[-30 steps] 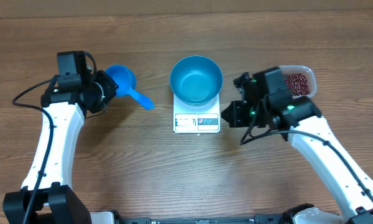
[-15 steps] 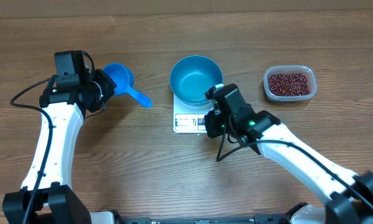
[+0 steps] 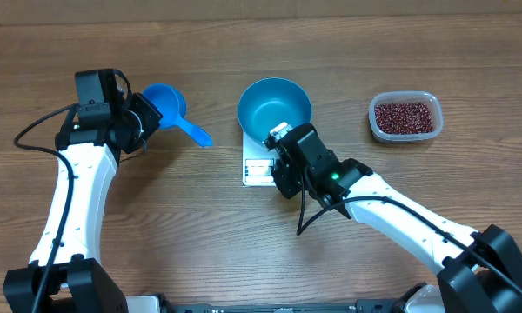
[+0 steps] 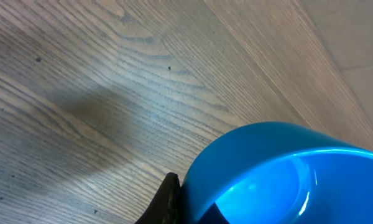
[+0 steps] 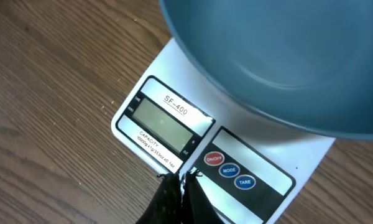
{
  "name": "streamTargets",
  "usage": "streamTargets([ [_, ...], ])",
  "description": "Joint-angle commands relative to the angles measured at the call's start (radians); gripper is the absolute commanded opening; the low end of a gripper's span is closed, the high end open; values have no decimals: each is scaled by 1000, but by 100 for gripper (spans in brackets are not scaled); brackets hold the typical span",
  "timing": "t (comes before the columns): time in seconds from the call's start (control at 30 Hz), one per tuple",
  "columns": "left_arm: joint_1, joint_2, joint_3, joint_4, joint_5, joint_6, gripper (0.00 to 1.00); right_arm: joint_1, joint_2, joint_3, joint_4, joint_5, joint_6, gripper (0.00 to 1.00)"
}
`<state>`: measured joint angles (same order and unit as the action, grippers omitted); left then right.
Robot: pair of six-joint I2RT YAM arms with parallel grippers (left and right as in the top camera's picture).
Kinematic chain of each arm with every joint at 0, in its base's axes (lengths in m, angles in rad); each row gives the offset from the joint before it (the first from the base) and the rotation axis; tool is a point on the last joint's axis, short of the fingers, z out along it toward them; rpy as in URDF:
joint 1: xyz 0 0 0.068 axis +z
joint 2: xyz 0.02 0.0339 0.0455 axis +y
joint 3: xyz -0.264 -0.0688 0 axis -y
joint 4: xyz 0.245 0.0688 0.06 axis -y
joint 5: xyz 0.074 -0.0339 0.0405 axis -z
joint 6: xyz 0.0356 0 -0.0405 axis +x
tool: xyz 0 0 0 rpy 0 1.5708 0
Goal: Scoop item into bowl and weigh 150g on scale
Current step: 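Bring the scoop toward the right gripper above the scale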
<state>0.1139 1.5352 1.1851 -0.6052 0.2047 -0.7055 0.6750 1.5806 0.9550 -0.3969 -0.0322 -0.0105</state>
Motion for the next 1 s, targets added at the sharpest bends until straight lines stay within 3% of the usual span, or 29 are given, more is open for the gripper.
streamTargets([
  [0.0, 6, -11, 11, 5, -6, -13, 4, 11, -1, -23, 3, 13, -71, 4],
  [0.37, 5, -11, 11, 5, -5, -13, 4, 11, 0, -68, 64, -7, -204, 4],
  [0.97, -6, -11, 11, -23, -2, -12, 4, 11, -1, -67, 79, -74, -200, 4],
])
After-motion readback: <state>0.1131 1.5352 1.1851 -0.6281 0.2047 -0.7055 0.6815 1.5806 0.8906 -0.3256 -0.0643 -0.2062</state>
